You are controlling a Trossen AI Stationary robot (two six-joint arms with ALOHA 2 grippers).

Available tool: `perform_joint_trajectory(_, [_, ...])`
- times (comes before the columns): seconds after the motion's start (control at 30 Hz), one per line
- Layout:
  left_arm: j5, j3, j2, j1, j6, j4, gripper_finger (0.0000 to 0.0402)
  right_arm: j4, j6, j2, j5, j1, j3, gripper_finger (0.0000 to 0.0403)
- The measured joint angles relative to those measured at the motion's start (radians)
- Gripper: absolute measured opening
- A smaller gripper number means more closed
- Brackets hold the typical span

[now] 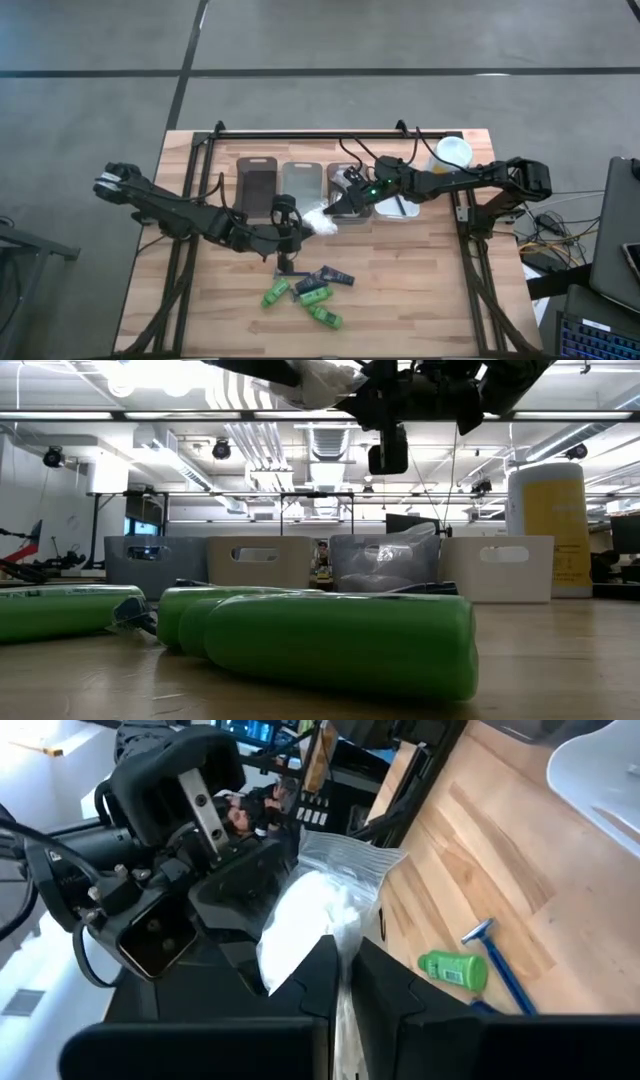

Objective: Pick & Place Travel size toiletries
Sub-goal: Put the white cotton pack into the right black bin

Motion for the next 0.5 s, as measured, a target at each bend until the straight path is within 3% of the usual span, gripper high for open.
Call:
perform_joint_trajectory(0.2, [0.003,0.0,-0.011,-0.009,-0.233,-0.069,0.0062,0.0,-0.033,-0.001,0.046,-0.002,0.0,0.0014])
perform_joint_trajectory(0.5, [0.036,0.0,-0.017,-0.012,-0.638,-0.367,0.0172,-0.092,-0.165,-0.029,0.182,-0.036,0.0,0.0013])
